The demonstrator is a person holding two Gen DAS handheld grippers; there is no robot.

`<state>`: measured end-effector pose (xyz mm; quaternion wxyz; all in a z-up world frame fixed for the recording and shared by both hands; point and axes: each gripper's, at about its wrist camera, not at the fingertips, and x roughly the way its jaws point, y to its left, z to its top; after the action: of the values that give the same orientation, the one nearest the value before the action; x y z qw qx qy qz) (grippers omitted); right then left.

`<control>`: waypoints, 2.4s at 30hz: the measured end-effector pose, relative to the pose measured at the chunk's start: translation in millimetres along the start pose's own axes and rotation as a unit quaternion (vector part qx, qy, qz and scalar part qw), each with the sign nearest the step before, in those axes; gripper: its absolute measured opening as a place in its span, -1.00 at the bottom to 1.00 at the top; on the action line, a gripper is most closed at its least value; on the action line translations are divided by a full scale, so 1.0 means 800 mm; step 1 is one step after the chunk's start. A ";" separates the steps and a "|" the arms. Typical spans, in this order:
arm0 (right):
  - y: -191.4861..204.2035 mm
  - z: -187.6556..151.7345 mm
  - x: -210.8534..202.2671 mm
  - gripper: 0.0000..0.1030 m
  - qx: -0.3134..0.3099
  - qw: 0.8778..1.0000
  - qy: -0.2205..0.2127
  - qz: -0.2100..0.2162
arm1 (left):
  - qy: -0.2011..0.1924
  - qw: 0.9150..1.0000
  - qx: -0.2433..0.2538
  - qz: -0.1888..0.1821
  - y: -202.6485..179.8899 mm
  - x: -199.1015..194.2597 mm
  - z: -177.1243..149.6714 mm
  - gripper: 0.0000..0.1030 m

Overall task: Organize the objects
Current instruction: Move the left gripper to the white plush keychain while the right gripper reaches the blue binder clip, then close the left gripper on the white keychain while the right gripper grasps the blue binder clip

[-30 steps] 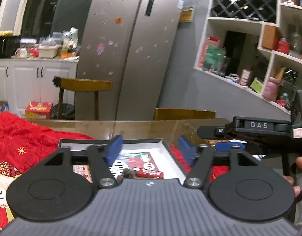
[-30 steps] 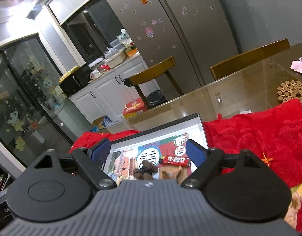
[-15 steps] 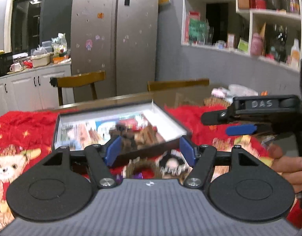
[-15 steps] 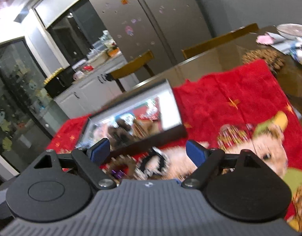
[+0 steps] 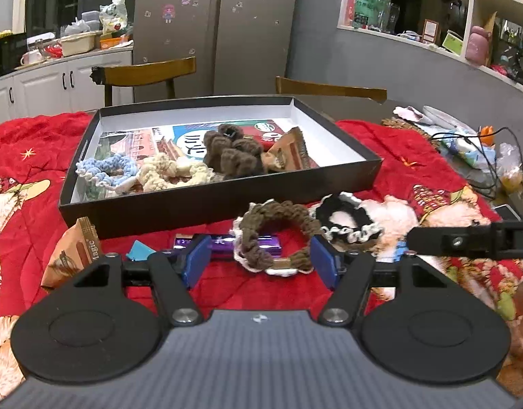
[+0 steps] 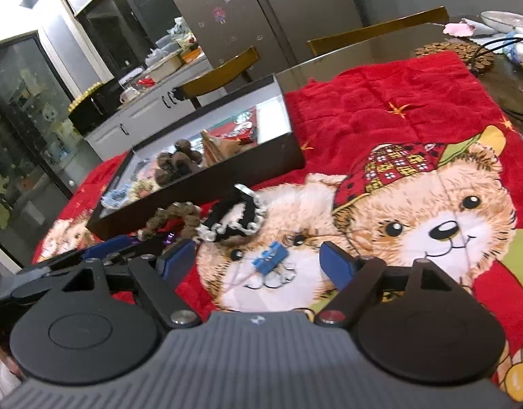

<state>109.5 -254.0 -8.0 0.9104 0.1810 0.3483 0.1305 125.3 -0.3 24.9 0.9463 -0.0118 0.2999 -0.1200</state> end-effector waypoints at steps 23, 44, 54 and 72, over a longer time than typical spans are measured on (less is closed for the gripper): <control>0.048 -0.031 0.023 -0.36 -0.157 0.977 -0.039 -0.139 | 0.009 1.000 -0.015 -0.015 0.006 0.033 -0.009 -0.56; 0.030 -0.023 0.013 -0.44 -0.117 0.986 -0.041 -0.115 | -0.046 0.998 0.041 -0.004 -0.014 0.006 -0.020 -0.57; 0.014 -0.012 0.006 -0.44 -0.075 0.991 -0.048 -0.096 | -0.064 0.997 0.039 -0.003 -0.015 -0.001 -0.021 -0.57; 0.015 -0.004 -0.010 -0.44 -0.065 0.994 -0.083 -0.018 | -0.061 0.997 -0.015 -0.040 0.010 -0.020 -0.001 -0.62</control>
<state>100.2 -245.3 -0.5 0.9483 0.1251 0.2651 0.1213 113.8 11.6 32.1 0.9571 -0.0455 0.2426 -0.1519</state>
